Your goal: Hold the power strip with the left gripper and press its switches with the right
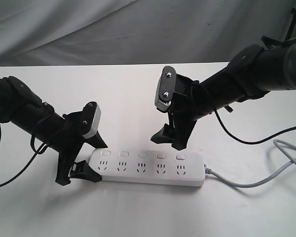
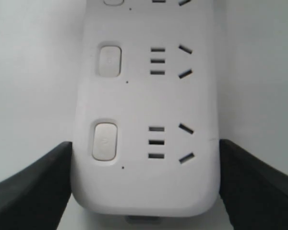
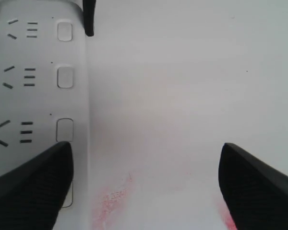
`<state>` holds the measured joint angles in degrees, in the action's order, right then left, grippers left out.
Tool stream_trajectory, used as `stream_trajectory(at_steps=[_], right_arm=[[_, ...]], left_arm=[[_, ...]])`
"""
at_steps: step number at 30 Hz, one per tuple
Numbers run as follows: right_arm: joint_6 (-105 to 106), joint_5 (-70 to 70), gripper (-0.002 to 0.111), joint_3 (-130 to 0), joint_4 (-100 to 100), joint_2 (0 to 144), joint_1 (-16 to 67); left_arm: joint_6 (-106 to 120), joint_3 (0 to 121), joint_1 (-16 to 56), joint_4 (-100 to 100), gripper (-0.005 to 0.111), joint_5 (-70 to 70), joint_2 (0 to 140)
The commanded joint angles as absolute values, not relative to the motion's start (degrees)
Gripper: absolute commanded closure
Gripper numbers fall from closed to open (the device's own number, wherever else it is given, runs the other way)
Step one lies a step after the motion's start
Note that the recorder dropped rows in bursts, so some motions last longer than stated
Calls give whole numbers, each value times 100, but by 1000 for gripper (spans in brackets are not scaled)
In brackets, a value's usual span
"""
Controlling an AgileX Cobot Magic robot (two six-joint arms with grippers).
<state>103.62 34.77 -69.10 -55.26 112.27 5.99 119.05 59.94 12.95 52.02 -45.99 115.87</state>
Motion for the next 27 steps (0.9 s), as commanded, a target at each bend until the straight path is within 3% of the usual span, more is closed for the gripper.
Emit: stream_trajectory(at_steps=[1, 27], right_arm=[[10412, 3370, 32, -6760, -5628, 11248, 565], [10499, 3232, 32, -6651, -5714, 11478, 565]], left_arm=[[11895, 6015, 1326, 5183, 101, -4636, 11604], [11893, 6015, 1326, 5183, 101, -4636, 11604]])
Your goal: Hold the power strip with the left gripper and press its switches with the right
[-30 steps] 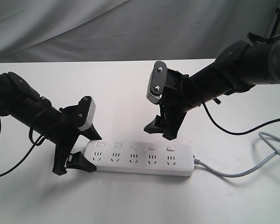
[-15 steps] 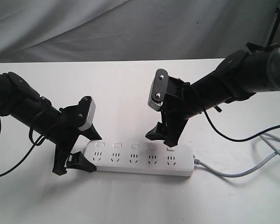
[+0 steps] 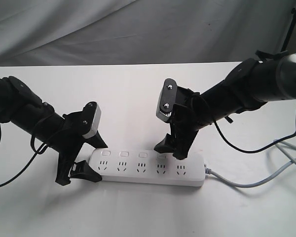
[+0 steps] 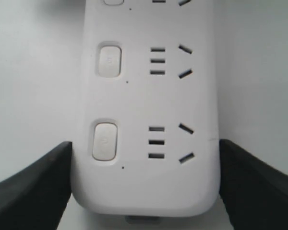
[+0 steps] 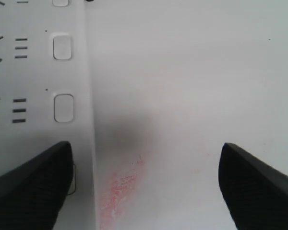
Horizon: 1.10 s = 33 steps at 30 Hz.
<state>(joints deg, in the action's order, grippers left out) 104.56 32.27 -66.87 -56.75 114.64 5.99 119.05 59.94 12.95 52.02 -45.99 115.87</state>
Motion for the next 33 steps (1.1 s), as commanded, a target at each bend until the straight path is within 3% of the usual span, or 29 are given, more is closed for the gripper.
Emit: stream_trajectory(at_steps=[1, 33], right_arm=[[10499, 3232, 32, -6651, -5714, 11489, 565], [10020, 3142, 32, -6651, -4651, 11877, 612]], left_arm=[[11893, 6015, 1326, 5183, 101, -4636, 11604], [11911, 6015, 1326, 5183, 101, -4636, 11604]])
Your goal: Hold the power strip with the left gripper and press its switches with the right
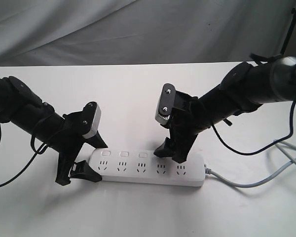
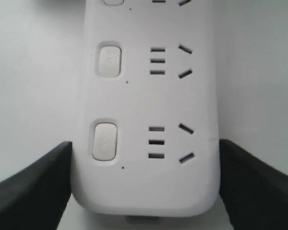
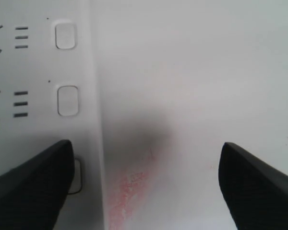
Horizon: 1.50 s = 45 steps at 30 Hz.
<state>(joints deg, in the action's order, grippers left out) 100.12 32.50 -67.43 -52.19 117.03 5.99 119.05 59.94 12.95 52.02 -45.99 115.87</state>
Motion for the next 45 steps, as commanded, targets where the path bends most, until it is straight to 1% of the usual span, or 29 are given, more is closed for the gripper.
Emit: stream_trajectory(at_steps=[1, 10, 17, 23, 25, 27, 29, 45], right_arm=[[10034, 3142, 32, -6651, -4780, 11865, 612], [9930, 3246, 32, -6678, -5457, 10924, 612], [9843, 3376, 32, -6644, -5192, 10908, 574], [9930, 3383, 32, -6396, -5177, 10806, 199], [10234, 3409, 32, -6280, -5416, 10765, 33], [11051, 3713, 32, -6154, -6310, 10763, -139], [11278, 3896, 32, -6121, -6442, 10763, -190], [11069, 3922, 32, -6117, -5988, 10763, -190]], left_arm=[[11911, 6015, 1326, 5183, 101, -4636, 11604], [11899, 6015, 1326, 5183, 101, -4636, 11604], [11899, 6015, 1326, 5183, 101, -4636, 11604], [11911, 6015, 1326, 5183, 101, -4636, 11604], [11911, 6015, 1326, 5183, 101, -4636, 11604], [11911, 6015, 1326, 5183, 101, -4636, 11604], [11911, 6015, 1326, 5183, 101, -4636, 11604], [11915, 6015, 1326, 5183, 101, -4636, 11604]])
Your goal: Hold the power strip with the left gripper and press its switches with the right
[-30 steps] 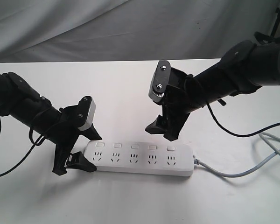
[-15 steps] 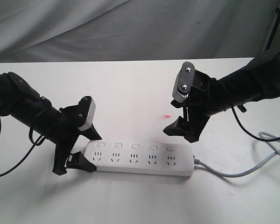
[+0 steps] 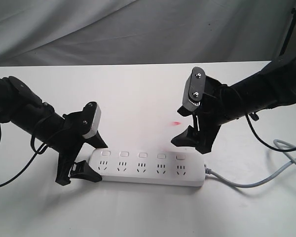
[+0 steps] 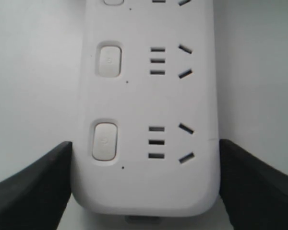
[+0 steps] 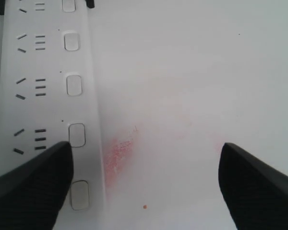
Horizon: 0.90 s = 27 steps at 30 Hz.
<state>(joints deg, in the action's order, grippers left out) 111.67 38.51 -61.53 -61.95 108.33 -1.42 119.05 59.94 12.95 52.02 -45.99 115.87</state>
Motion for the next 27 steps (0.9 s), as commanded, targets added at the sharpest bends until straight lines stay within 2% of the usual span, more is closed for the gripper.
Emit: stream_trajectory(at_steps=[1, 27], right_arm=[[11023, 3912, 32, -6117, -5972, 10777, -190], [11012, 3650, 32, -6117, -5897, 11241, -190]], left_arm=[[11915, 6015, 1326, 5183, 101, -4636, 11604], [11913, 6015, 1326, 5183, 101, -4636, 11604]])
